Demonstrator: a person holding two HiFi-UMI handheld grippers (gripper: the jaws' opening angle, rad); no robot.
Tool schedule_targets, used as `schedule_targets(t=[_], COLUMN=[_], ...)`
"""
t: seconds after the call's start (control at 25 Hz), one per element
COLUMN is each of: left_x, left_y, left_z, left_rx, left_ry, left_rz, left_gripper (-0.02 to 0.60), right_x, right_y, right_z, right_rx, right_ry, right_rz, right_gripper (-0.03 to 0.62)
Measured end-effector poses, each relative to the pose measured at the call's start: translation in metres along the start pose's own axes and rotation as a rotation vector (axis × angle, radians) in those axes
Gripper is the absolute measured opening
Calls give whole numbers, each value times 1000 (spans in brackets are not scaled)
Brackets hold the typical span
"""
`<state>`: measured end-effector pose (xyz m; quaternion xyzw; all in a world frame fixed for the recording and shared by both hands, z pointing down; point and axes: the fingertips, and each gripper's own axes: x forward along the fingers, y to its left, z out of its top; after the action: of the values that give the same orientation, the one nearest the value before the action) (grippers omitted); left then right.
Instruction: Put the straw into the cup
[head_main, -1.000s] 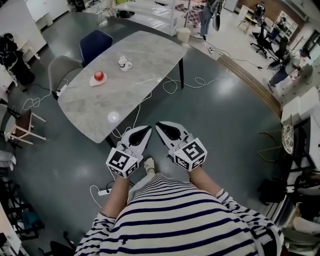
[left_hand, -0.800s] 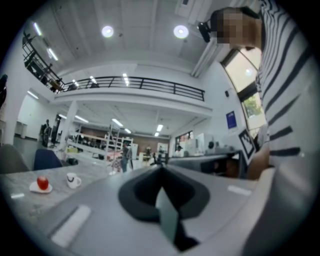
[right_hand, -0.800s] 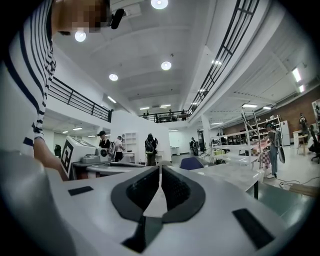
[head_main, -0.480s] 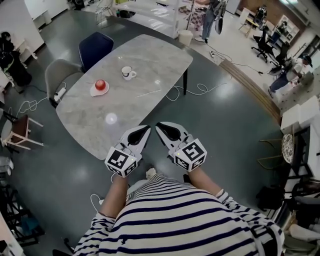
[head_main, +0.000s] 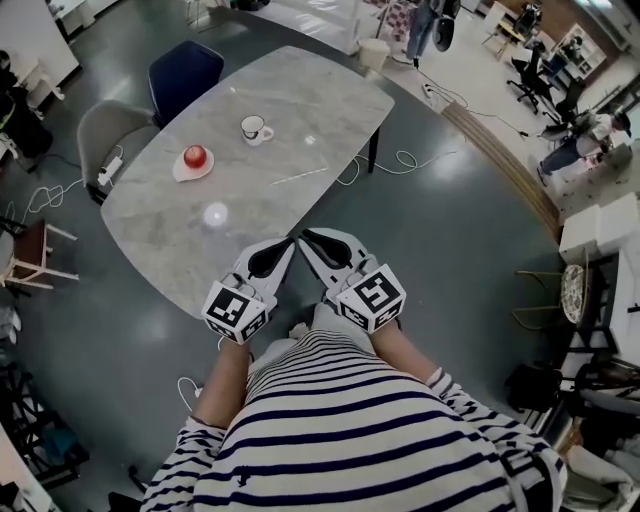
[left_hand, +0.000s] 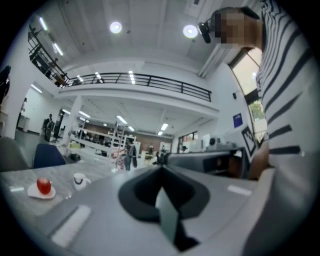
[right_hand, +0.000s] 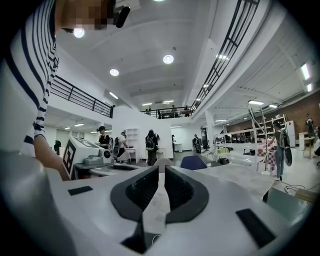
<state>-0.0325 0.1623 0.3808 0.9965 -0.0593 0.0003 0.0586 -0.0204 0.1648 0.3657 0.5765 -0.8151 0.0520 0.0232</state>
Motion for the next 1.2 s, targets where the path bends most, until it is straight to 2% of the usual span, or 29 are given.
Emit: schedule_targets(t=[0.2,0.4,0.8,1.04,1.2], left_x=[20,35,95,129,138], left_y=[19,65,165,206,224], left_z=[3,12,17,17,13], left_rx=[2,20,4,3,5], left_ry=[-9,-25,-6,6,11], left_rz=[21,87,180,230,287], left_gripper=[6,6,6,6,6], right_x=[9,50,132,159,170], right_y=[-32,-66,-142,-190,-207], right_z=[-1,8,17,16,10], right_rx=[-1,-35,-36,-36,-88], right_ry=[14,-2,11,34,75], right_rz=[5,31,157,200,268], right_gripper=[8,8,9,9,9])
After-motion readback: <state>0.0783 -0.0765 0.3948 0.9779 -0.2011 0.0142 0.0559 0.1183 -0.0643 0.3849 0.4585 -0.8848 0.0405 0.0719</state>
